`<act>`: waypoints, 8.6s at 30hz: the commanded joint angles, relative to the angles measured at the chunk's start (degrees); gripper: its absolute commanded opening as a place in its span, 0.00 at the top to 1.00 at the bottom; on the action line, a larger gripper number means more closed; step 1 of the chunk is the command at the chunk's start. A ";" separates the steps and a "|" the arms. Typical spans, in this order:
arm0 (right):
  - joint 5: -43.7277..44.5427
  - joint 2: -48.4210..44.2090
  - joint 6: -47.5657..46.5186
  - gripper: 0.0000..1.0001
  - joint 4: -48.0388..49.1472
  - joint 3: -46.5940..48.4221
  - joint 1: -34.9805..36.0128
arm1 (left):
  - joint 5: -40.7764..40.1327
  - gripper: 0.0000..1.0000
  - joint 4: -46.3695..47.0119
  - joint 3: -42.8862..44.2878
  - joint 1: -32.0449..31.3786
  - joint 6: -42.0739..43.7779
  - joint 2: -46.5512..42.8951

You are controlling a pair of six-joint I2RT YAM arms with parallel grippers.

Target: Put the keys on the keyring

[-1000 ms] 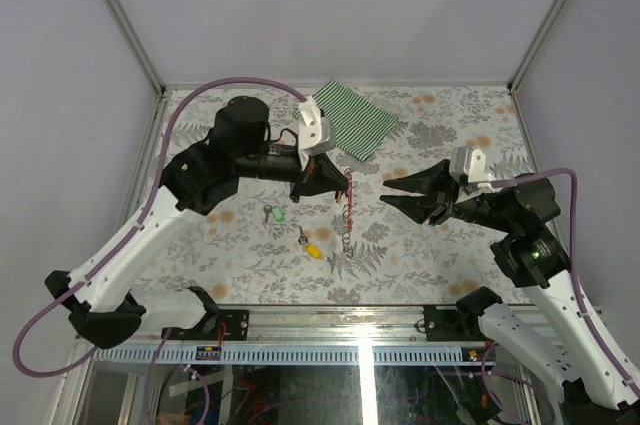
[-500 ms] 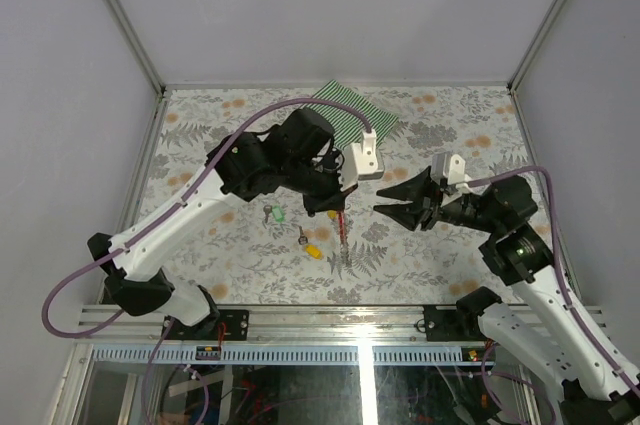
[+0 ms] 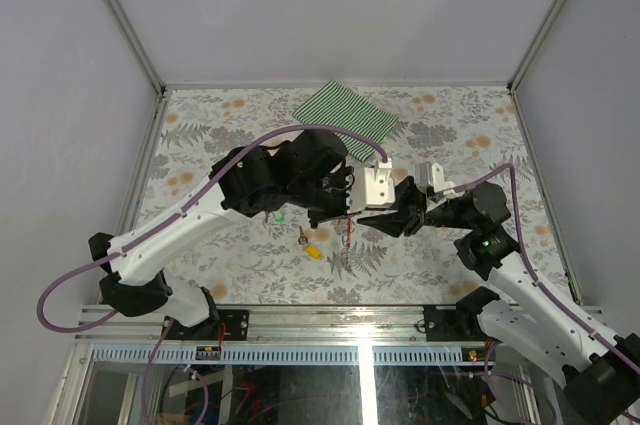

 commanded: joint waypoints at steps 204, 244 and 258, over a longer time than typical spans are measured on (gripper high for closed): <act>2.09 -1.99 10.73 1.00 17.97 10.52 7.95 | 10.04 0.85 69.27 -40.62 -3.01 -16.96 -31.21; 8.85 -10.47 -18.37 0.61 -26.19 8.64 7.97 | -1.40 1.00 -6.12 7.65 -3.13 0.35 -0.54; 4.22 -4.93 -11.45 0.60 -10.14 6.08 7.90 | -0.09 1.00 -4.28 6.74 -3.57 3.31 -1.57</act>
